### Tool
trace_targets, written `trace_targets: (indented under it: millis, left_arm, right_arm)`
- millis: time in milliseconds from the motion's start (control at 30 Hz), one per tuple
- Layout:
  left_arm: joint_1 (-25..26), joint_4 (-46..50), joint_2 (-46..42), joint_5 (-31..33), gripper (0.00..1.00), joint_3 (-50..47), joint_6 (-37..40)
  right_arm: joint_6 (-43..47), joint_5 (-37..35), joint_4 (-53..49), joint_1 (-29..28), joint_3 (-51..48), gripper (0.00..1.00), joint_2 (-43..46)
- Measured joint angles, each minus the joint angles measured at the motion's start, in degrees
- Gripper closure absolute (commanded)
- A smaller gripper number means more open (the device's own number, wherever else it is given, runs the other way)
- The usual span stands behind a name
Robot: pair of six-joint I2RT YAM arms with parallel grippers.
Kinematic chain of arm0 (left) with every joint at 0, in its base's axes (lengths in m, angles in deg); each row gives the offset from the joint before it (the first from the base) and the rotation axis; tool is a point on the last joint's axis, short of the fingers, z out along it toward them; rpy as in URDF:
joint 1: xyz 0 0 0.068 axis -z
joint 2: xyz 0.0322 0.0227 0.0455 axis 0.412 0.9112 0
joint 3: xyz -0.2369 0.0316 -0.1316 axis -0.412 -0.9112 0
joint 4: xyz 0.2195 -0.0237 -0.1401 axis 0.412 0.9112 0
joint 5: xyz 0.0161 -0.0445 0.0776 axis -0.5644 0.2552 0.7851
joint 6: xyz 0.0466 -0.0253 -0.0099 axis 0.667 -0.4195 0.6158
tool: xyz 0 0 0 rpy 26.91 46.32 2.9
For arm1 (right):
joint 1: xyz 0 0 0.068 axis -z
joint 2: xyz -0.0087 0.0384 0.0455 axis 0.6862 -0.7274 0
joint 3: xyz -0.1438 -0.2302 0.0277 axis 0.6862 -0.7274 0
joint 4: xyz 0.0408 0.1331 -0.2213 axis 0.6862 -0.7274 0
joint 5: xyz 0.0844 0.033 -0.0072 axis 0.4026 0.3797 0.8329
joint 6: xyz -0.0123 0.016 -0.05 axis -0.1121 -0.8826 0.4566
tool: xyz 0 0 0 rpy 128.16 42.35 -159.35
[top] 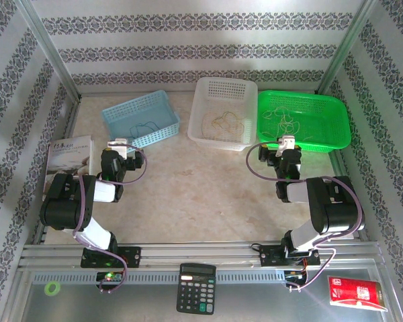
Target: Untangle the cables
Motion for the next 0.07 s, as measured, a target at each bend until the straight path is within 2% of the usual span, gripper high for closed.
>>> trace_targets:
  millis: [67]
  left_arm:
    - [0.0, 0.0, 0.0, 0.0, 0.0, 0.0, 0.0]
  right_arm:
    - [0.2, 0.4, 0.0, 0.1, 0.0, 0.02, 0.0]
